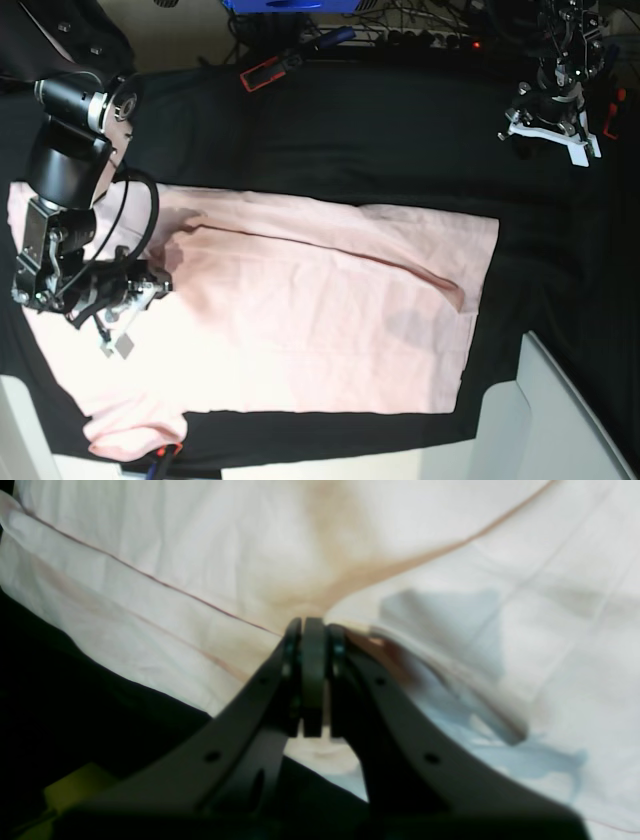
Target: Fold the T-shirt properly
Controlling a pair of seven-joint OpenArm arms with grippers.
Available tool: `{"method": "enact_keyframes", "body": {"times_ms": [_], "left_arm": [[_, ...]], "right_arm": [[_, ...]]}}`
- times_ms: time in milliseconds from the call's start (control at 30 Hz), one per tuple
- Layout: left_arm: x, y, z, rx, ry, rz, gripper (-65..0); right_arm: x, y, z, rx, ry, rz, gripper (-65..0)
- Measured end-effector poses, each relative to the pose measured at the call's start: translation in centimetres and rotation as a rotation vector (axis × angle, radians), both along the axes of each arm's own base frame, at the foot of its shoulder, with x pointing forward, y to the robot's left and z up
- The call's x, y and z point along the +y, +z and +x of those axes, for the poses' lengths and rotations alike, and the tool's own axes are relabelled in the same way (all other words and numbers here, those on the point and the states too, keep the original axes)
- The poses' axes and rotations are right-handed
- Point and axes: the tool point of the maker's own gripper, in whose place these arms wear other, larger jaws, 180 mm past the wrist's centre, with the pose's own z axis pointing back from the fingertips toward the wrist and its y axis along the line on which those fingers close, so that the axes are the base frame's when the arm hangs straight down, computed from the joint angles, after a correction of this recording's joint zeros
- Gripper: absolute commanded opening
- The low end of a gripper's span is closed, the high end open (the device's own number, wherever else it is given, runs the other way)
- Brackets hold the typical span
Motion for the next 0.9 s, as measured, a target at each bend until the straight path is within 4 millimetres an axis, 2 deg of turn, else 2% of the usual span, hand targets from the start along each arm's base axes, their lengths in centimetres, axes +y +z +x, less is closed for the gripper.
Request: {"method": "enact_keyframes", "body": {"times_ms": [167, 233, 367, 400, 467, 533, 633, 700, 800, 900], "left_arm": [[-0.1, 0.0, 0.0, 0.000, 0.001, -0.002, -42.7], [-0.1, 0.0, 0.0, -0.001, 0.000, -0.001, -42.7], [-0.5, 0.0, 0.2, -0.004, -0.010, -0.007, -42.5], [-0.7, 0.2, 0.3, -0.007, -0.015, -0.007, -42.5], [-1.0, 1.1, 1.0, -0.031, -0.032, -0.003, -42.5], [-1.6, 2.5, 2.2, -0.074, -0.052, -0.003, -42.0], [-2.6, 5.2, 4.5, -0.159, -0.090, 0.002, -42.0], [-2.9, 6.7, 5.9, -0.206, -0.105, 0.008, -41.8], [-3.7, 8.2, 8.6, -0.266, -0.122, 0.011, -41.8], [-6.4, 8.3, 11.2, -0.295, -0.194, -0.031, -41.7]], "right_arm": [[0.8, 0.4, 0.8, -0.039, 0.047, -0.027, -64.3], [1.1, 0.3, 0.7, -0.034, 0.085, -0.052, -57.9], [2.1, 0.1, 0.6, -0.031, 0.145, -0.077, -39.2], [2.3, 0.1, 0.6, -0.031, 0.149, -0.076, -37.6], [2.1, 0.1, 0.6, -0.032, 0.148, -0.079, -38.0], [1.0, 0.4, 0.9, -0.053, 0.138, -0.092, -38.2], [-2.0, 2.2, 2.3, -0.165, 0.087, -0.146, -40.8], [-3.4, 3.5, 2.6, -0.237, 0.069, -0.183, -43.4], [-4.3, 4.0, 1.3, -0.266, 0.073, -0.228, -45.8], [-4.9, 3.4, -0.7, -0.261, 0.083, -0.260, -47.0]]}}
